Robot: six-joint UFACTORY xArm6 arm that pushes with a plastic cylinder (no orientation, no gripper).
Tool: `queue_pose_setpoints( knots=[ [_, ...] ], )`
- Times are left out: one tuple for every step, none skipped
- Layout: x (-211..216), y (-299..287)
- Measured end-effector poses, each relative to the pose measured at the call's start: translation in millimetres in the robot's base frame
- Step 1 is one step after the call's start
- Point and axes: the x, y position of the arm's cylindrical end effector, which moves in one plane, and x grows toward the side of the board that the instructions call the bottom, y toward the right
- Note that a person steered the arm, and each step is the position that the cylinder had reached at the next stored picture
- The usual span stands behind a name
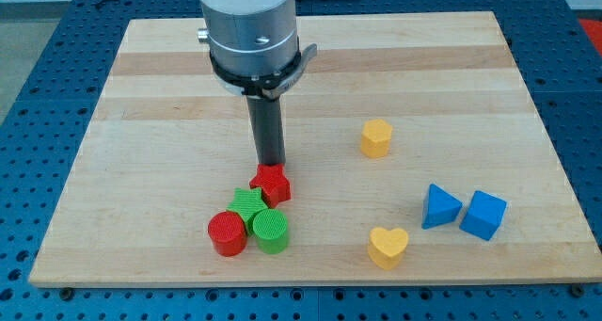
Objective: Push the red star slightly right and down
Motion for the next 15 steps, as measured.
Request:
queue_pose_setpoints(
  knots=[
    [-24.1,-2.9],
    [-27.1,-48.1],
    [-13.4,-100.0],
    [6.4,-111.5],
    [12.3,-71.1],
    [12.5,-31.4],
    [13.1,-16.5],
    [20.5,-15.8],
    [29.2,-15.8],
    [36.1,-15.8],
    [43.2,-15.8],
    [44.3,-15.8],
    [25.1,-14.0],
    [6.2,0.7],
    [5.2,33.6]
  ],
)
